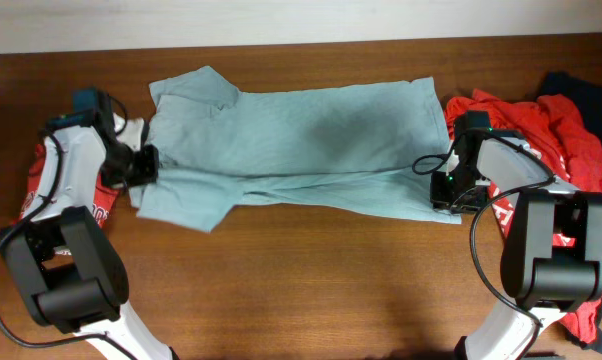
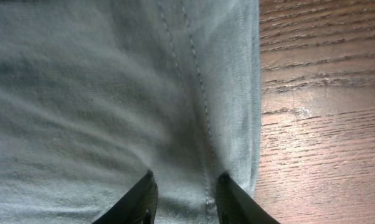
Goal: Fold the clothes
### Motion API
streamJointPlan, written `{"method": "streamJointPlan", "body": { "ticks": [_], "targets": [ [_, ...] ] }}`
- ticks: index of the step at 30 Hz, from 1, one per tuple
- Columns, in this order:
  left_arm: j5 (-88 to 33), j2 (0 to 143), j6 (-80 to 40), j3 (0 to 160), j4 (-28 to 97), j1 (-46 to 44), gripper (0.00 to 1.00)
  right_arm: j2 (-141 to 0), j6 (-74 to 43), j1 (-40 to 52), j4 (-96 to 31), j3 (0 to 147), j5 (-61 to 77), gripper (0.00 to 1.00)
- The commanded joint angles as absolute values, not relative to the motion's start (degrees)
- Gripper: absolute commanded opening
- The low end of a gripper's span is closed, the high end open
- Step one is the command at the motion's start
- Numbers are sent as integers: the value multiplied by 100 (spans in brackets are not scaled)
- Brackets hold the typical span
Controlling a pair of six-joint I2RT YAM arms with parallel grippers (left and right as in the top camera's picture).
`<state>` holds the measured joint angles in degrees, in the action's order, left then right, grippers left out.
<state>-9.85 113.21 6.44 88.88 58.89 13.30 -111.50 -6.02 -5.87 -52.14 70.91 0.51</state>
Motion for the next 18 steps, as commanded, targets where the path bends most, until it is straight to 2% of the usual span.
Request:
{"method": "streamJointPlan", "body": {
  "ticks": [1, 9, 18],
  "targets": [
    [-1271, 11345, 672, 9338, 5863, 1345, 1, -11216, -644, -602, -5229, 7028, -19, 36],
    [-1439, 11345, 438, 9406, 5968, 1343, 0, -11216, -642, -602, -5207, 7028, -21, 36],
    [-1033, 11345, 438, 9400, 7352, 1343, 1, -11216, -642, -602, -5214, 7028, -21, 36]
  ]
}}
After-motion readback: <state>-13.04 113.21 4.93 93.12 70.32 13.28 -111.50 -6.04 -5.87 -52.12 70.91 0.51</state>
